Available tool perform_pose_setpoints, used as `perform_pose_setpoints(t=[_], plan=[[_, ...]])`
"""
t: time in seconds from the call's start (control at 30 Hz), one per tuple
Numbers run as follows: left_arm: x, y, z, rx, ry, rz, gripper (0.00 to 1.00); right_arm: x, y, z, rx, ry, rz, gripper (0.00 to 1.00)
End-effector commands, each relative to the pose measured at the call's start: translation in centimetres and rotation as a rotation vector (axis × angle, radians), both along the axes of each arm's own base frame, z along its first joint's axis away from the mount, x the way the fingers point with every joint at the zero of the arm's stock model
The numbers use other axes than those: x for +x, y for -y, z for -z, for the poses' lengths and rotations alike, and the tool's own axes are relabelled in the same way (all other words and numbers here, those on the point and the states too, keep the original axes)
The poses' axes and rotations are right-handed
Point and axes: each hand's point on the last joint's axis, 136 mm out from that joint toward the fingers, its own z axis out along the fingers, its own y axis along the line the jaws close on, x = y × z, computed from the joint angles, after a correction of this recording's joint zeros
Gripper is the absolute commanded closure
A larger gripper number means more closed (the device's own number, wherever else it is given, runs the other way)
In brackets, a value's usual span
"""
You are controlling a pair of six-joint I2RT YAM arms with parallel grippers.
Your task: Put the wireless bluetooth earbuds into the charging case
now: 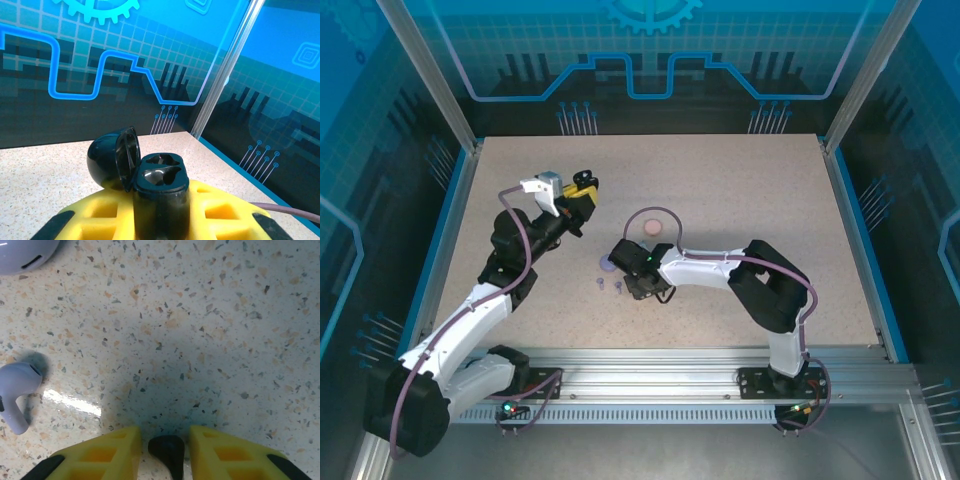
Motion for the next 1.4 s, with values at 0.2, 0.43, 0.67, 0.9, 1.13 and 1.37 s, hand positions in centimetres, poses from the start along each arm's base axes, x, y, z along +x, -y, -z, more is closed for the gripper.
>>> perform_pose_setpoints(t=[0.2,0.43,0.67,0.9,1.13,1.37], plan=[[-0.4,0.2,-0.6,0.018,0.030,-0.003,1.00,-0.6,0.0,0.9,-0.002,-0.011,0.011,0.72],[-0.4,0.3,-0.5,0.022,0.028,0.004,1.00,-0.9,0.4,1.1,0.016,-0.018,0.019,0.80],[-0.6,0.7,-0.6,0.021,0.031,0.015,1.00,-0.8,0.2,-0.4,0.071,0.012,0.017,0.85],[-0.8,1.4,-0.5,0.026,0.058,0.032,1.00,0.4,0.3,-5.2,0.170,0.091,0.020,0.84],[-0.9,2.0,0.0,0.032,0.124,0.046,1.00,2.8,1.0,-12.9,0.306,0.207,0.019,0.84],[-1.3,3.4,-0.3,0.046,0.236,0.094,1.00,4.7,2.9,-21.6,0.429,0.351,0.009,0.84]])
